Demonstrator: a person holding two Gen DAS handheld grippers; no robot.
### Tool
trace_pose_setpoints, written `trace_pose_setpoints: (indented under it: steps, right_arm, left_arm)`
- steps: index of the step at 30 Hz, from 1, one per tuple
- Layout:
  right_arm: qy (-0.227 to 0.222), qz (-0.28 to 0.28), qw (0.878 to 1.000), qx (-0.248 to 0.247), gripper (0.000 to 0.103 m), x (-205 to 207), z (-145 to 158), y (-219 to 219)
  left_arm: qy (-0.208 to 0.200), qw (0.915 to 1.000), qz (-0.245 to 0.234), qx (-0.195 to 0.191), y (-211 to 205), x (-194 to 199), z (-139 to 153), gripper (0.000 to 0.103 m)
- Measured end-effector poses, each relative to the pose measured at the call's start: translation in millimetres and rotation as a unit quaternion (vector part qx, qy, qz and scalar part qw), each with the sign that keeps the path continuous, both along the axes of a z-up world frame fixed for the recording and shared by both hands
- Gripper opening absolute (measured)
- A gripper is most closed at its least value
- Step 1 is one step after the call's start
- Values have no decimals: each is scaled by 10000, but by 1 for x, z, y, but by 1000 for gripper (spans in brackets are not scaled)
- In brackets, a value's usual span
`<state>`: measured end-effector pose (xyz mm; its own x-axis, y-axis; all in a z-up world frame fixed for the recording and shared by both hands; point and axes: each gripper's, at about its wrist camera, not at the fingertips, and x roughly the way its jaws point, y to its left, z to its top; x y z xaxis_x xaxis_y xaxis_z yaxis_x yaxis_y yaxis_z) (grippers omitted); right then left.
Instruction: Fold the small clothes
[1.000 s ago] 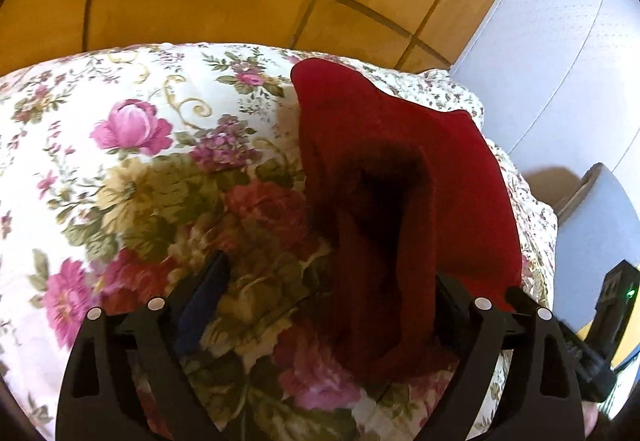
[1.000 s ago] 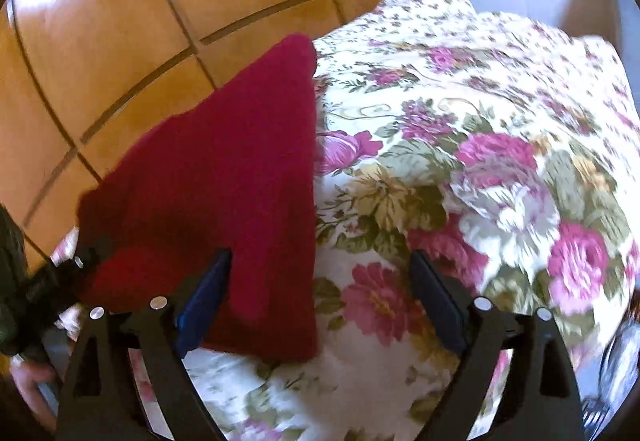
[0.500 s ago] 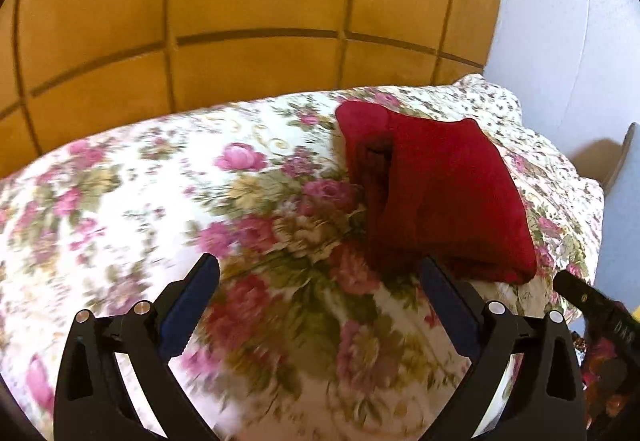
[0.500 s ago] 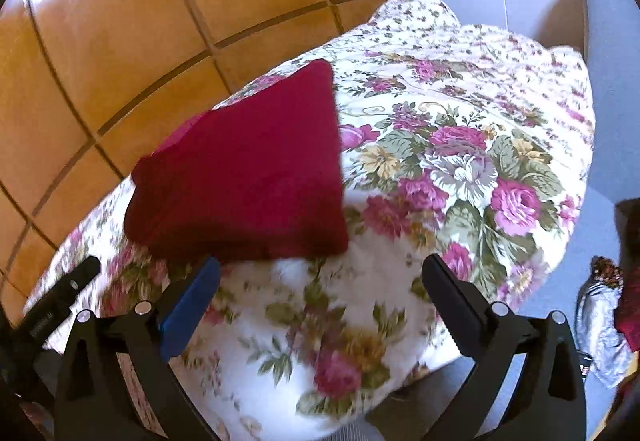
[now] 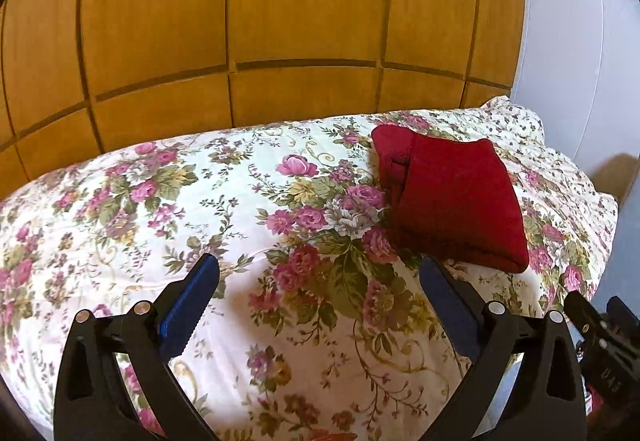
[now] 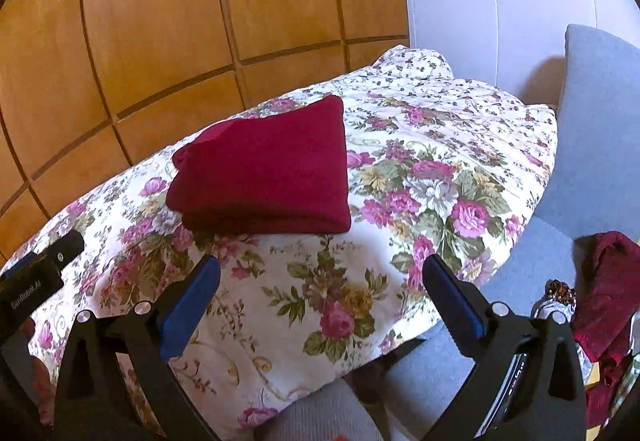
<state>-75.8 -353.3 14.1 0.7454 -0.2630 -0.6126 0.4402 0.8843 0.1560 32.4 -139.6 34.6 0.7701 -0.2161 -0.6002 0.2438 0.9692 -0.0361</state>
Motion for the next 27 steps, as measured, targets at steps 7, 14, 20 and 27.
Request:
trace_pose_setpoints:
  steps: [7,14,20,27]
  right_arm:
    - [189,-92,9998,10,101,0,-6,1]
    - [141,-63,9999,12,101,-1,-2,-2]
    - [106,-21,9999,-36,101,-1,1,-1]
    - [112,30,9999,-52,101,0,1,0]
  left_arm:
    - [-35,9994,-23,331,-8,-18,0,99]
    - [-25,9991,-67,428,-17,-26,-1,99]
    - [-3,9990,-182,415,-21,-28,-1,99]
    - [53,9991,-189,372,-19,-27,-2,99]
